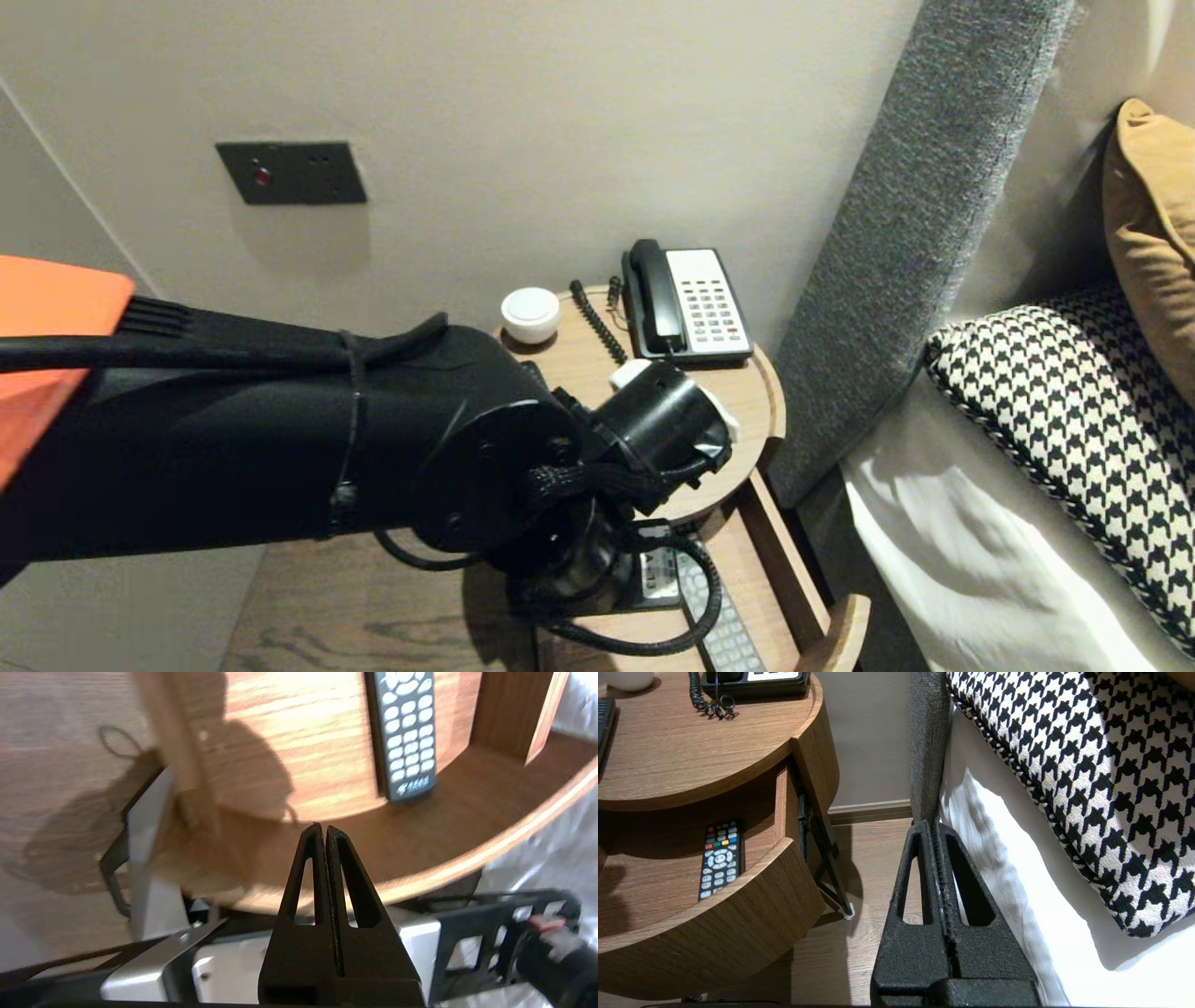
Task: Take the remote control out of the drawer one by one and place them on the table
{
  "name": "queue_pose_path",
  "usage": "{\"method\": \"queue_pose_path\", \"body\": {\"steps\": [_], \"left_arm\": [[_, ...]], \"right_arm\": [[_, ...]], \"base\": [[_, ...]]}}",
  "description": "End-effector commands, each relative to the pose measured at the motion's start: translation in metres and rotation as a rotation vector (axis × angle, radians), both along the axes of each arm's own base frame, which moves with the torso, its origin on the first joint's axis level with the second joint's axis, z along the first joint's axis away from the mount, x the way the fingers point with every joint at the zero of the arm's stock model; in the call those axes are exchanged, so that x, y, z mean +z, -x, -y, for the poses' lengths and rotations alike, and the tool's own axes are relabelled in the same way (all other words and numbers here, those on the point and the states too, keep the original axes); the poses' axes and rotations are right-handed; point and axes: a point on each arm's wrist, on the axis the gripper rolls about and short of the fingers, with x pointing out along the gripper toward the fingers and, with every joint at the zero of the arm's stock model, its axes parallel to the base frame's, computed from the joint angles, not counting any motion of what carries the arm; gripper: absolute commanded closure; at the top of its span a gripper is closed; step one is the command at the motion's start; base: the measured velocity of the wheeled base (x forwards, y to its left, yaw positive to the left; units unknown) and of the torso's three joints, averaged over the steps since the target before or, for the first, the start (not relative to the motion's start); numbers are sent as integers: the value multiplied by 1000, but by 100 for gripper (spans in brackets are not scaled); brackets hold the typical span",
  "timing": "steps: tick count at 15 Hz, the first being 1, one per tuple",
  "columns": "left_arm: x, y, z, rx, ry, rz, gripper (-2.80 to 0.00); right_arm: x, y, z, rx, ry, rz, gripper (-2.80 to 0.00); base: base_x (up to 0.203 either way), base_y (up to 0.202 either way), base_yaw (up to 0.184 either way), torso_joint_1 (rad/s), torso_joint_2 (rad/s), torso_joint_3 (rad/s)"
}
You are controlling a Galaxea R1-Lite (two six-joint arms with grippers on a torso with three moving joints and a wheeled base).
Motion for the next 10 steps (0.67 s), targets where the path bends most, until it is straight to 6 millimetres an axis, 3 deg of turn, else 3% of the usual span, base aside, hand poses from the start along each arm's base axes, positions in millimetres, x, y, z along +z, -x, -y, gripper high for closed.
{"method": "queue_pose_path", "body": {"steps": [1, 5, 6, 10], "left_arm": [[-21, -13, 21, 16, -29, -24, 0], [-33, -25, 45, 32, -25, -30, 0], [-34, -26, 50, 42, -23, -33, -280], [-36, -27, 59, 67, -27, -45, -280]], "right_arm": [[-11, -3, 0, 0, -1, -40, 0], [-11, -3, 0, 0, -1, -40, 0], [-11, -3, 0, 0, -1, -40, 0], [-11, -3, 0, 0, -1, -40, 0]], "base": [[0, 0, 0, 0, 0, 0], [0, 0, 0, 0, 0, 0], [0, 0, 0, 0, 0, 0], [0, 0, 0, 0, 0, 0]]}}
